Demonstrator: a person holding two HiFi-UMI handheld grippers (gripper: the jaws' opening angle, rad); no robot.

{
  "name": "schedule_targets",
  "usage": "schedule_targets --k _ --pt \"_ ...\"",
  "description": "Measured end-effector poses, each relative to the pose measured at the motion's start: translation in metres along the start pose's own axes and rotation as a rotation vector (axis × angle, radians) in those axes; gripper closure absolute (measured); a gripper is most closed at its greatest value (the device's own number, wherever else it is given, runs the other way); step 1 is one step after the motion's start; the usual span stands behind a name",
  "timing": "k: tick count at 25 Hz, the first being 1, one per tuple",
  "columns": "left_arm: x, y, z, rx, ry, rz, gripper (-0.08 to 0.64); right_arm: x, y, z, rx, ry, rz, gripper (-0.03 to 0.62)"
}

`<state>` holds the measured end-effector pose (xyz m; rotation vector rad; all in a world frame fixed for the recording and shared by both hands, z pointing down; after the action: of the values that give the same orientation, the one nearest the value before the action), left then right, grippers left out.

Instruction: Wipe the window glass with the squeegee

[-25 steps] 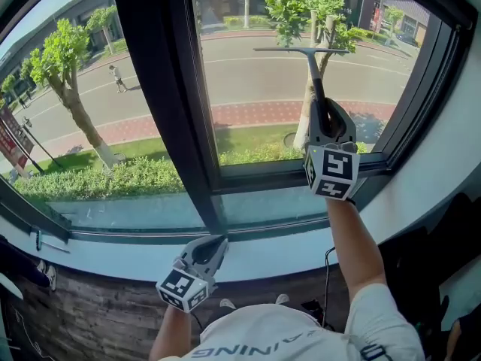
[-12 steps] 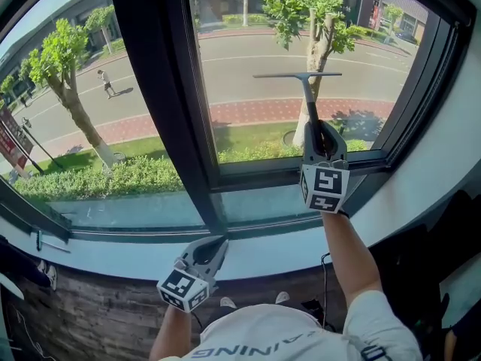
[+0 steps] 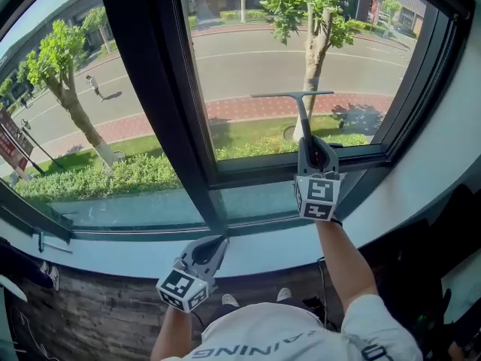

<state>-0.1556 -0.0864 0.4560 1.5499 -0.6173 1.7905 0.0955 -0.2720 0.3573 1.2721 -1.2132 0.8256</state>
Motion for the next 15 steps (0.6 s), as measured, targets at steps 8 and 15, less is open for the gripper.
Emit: schedule_targets --k 8,15 --pt "-0.003 -0.001 0.000 -0.006 0.004 -0.004 0.546 0.040 0.004 -0.007 -0.013 0.086 0.011 0.494" --pt "-0.002 -0.001 0.002 -0.007 0.009 -0.007 0.546 0.075 0.008 -0.011 -0.029 0.152 0.023 0.494"
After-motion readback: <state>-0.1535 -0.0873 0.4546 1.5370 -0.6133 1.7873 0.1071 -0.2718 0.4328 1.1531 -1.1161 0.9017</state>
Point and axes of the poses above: the fingertips, and each gripper's own axes: z forward along the fingers, y to its left, x out of its underside, the point moved 4 cm from there along -z, backward along the fingers, and after that the axes turned 5 degrees about -x, right-handed, at the moved point
